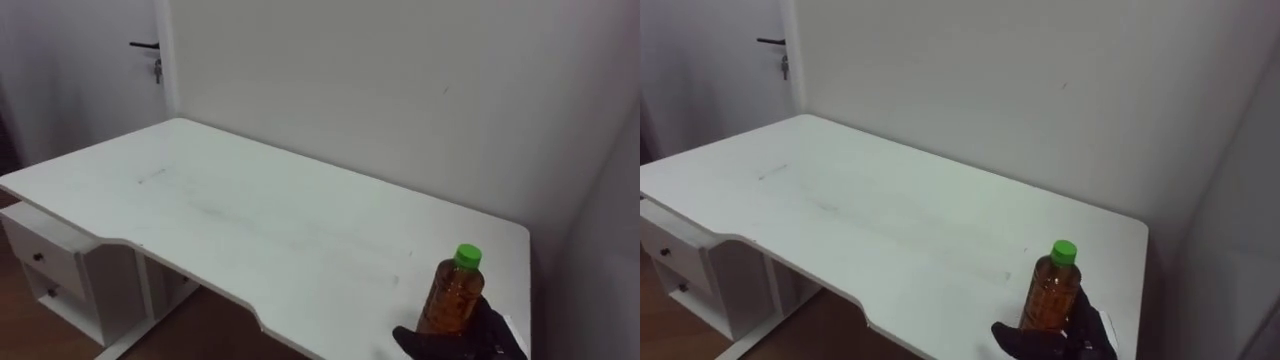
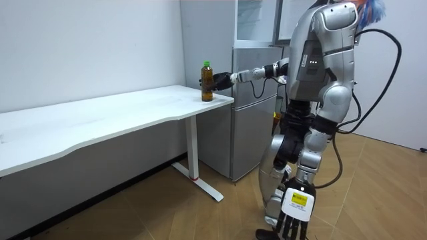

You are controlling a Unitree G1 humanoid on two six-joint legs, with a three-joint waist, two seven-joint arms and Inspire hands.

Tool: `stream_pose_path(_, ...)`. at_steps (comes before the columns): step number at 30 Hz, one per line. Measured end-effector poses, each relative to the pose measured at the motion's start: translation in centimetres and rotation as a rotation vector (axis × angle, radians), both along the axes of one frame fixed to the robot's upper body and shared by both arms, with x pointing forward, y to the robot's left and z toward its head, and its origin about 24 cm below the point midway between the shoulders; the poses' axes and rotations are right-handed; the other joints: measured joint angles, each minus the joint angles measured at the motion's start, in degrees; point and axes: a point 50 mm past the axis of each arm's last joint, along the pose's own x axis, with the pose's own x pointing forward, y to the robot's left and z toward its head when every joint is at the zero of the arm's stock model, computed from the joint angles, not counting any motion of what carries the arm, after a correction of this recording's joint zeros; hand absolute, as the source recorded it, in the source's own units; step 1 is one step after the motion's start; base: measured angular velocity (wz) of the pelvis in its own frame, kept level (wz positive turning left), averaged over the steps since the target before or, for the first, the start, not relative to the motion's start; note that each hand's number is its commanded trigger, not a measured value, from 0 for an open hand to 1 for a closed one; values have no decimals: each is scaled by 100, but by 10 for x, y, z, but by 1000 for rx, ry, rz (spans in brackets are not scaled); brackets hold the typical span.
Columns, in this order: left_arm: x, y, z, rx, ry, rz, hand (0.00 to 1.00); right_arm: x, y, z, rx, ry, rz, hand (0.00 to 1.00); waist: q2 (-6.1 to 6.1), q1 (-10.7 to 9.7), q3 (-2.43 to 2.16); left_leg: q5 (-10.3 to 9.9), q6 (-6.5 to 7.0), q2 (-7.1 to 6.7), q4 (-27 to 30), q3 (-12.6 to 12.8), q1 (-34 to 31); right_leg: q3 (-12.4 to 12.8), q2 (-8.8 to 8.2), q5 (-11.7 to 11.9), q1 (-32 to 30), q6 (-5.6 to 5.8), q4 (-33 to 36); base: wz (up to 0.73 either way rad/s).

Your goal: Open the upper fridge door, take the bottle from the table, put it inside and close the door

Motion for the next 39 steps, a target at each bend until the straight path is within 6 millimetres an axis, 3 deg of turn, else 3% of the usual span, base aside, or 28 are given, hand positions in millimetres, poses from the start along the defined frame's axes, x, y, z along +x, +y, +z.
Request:
stream_pose_path(5,1,0,0,0,-6,0,0,-2,-6,-7,-2,34,-60,0,18,12,9,0,-1,0,-2,-1,-19,6,0,-3,-5,4,3,0)
stream_pose_path(15,4,0,1,-3,-22,-4,0,6,-10,0,-11,20,-106,0,96,45,32,-11,13,-13,90,-8,-72,-16,-80,-43,-164,39,224,0)
stream_pose_path(19,4,0,1,-2,-24,-4,0,10,-12,3,-23,14,-119,0,125,117,23,-3,32,-70,131,-35,-158,-152,-174,-97,-258,30,348,2)
stream_pose_path(26,4,-1,1,-3,-23,-7,0,12,-13,6,-32,9,-134,0,97,171,-7,9,82,-116,224,-63,-350,-150,-234,-111,-415,27,422,3)
stream_pose_path(39,3,-3,0,-23,-34,57,0,22,-12,18,-43,-29,-171,0,131,186,9,3,92,-146,332,-213,-481,-105,-229,-111,-446,30,424,7)
